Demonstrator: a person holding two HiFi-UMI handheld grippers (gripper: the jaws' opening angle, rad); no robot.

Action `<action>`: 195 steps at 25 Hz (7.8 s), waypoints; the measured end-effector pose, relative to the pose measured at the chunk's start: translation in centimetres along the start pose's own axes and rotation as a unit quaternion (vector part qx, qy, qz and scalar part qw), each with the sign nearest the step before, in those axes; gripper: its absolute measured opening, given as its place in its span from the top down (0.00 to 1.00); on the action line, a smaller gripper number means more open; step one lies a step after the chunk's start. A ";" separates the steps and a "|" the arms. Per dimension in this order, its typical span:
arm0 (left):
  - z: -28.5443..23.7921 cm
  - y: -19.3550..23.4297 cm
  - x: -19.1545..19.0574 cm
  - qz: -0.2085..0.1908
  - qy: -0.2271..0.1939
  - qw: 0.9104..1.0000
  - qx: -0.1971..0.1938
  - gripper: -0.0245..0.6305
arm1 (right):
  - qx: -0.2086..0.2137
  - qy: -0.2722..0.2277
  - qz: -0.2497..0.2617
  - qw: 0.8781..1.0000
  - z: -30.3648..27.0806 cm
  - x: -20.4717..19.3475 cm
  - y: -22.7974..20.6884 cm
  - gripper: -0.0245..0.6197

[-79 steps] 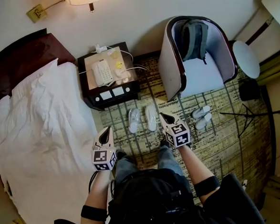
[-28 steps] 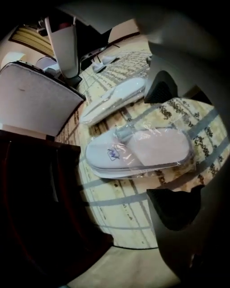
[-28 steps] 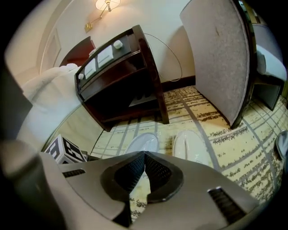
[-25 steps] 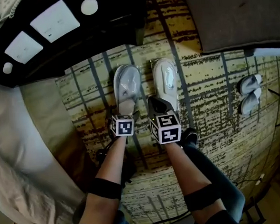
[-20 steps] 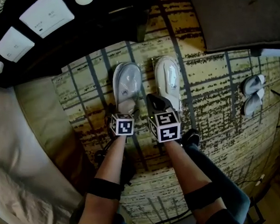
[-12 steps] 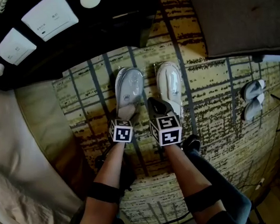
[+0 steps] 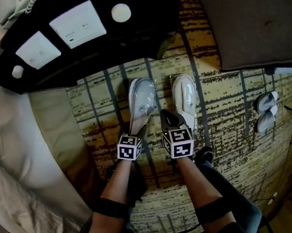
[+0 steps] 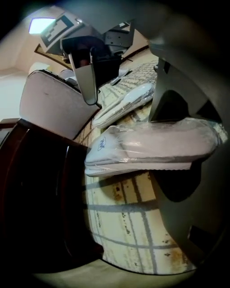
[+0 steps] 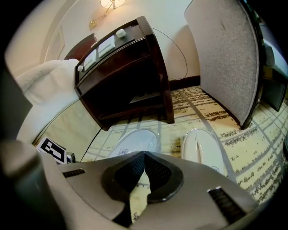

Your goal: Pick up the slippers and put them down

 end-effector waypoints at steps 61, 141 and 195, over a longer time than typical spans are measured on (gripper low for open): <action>7.2 21.4 22.0 0.252 -0.306 0.886 0.241 0.22 | 0.101 -0.073 0.069 0.990 -7.5 9.9 9.0 0.96; 61.0 -30.3 45.2 -0.163 -0.183 0.970 0.000 0.96 | 0.023 -0.026 0.011 0.999 51.1 41.8 11.0 0.91; -5.5 -17.7 11.3 -0.131 -0.030 0.984 -0.115 0.96 | 0.010 0.133 -0.167 0.977 4.7 -12.8 -16.5 0.48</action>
Point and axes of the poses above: the fingertips, and each gripper's own axes: z backward along the fingers, y to its left, x out of its top, the point moved 9 cm from there along z, backward along the fingers, and after that the axes turned 9 degrees about -y, right-handed, at the moved point
